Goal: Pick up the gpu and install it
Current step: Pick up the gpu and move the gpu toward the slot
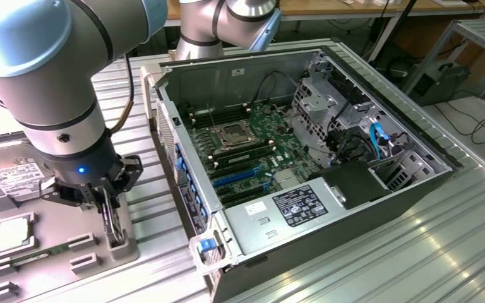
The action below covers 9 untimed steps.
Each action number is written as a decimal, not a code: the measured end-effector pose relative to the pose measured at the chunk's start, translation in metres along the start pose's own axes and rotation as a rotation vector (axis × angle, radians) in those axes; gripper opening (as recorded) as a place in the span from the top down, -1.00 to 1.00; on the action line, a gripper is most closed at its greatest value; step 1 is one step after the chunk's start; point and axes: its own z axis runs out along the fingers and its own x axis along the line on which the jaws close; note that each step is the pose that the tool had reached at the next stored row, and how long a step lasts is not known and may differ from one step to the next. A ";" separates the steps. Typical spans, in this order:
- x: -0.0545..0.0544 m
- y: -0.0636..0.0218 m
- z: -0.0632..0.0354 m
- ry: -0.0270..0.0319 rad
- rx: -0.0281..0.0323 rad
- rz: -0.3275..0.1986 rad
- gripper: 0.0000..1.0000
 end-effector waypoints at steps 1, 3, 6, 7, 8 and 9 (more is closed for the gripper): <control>0.000 0.0000 -0.0015 0.0000 0.0000 0.000 0.45; 0.000 0.0001 -0.0041 0.0002 0.0000 0.000 0.45; 0.000 0.0002 -0.0096 0.0003 0.0000 0.000 0.45; 0.000 0.0002 -0.0109 0.0003 0.0000 0.000 0.45; 0.000 0.0002 -0.0121 0.0004 0.0000 0.000 0.45; -0.001 0.0003 -0.0134 0.0004 0.0000 0.000 0.45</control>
